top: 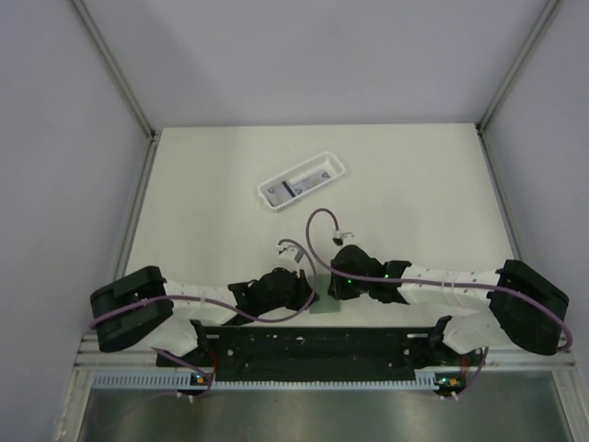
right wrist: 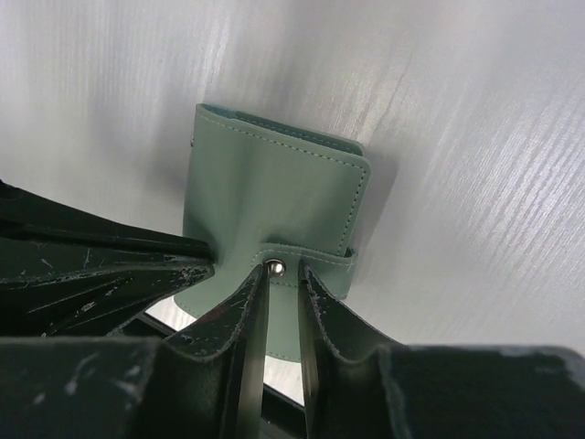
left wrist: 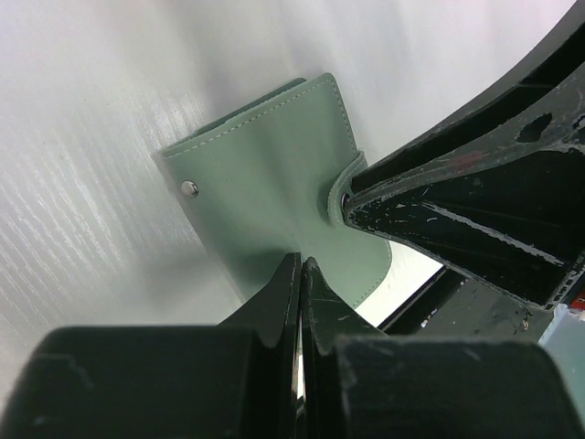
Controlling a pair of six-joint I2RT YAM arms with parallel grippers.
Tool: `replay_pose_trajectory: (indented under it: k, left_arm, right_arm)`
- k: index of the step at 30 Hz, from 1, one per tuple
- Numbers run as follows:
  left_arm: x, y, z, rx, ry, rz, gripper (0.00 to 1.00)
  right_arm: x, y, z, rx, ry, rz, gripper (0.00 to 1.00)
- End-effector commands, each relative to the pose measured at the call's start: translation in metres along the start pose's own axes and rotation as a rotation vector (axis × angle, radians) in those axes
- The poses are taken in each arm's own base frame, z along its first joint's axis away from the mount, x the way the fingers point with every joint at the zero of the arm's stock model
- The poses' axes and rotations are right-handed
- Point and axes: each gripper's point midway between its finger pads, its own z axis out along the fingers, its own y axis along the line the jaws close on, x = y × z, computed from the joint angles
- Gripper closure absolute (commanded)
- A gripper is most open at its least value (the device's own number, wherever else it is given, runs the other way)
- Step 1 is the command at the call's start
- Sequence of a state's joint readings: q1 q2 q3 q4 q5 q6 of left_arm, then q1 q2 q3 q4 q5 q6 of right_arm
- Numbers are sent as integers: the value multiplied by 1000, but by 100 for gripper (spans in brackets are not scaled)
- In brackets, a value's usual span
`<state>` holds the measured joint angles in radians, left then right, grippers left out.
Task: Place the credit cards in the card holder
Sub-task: Close the card holder at the center of the board.
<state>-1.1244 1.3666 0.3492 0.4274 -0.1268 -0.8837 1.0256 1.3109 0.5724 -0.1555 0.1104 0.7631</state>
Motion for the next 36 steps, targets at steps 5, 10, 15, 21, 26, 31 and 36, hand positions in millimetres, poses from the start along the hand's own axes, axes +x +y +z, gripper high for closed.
replay_pose_trajectory:
  k: [5, 10, 15, 21, 26, 31, 36]
  left_arm:
    - [8, 5, 1, -1, 26, 4, 100]
    - [8, 4, 1, 2, 26, 4, 100]
    - [8, 5, 0, 1, 24, 4, 100]
    - [9, 8, -1, -4, 23, 3, 100]
    - [9, 7, -1, 1, 19, -1, 100]
    - [10, 9, -2, -1, 17, -4, 100]
    - [10, 9, -3, -1, 17, -1, 100]
  right_arm:
    - [5, 5, 7, 46, 63, -35, 82]
    - [15, -4, 11, 136, 148, -80, 84]
    - [26, -10, 17, 210, 230, -110, 85]
    - [34, -15, 20, 248, 284, -114, 88]
    - [49, -22, 25, 270, 348, -115, 91]
    - [66, -32, 30, 300, 411, -118, 93]
    - [81, -39, 35, 320, 477, -123, 94]
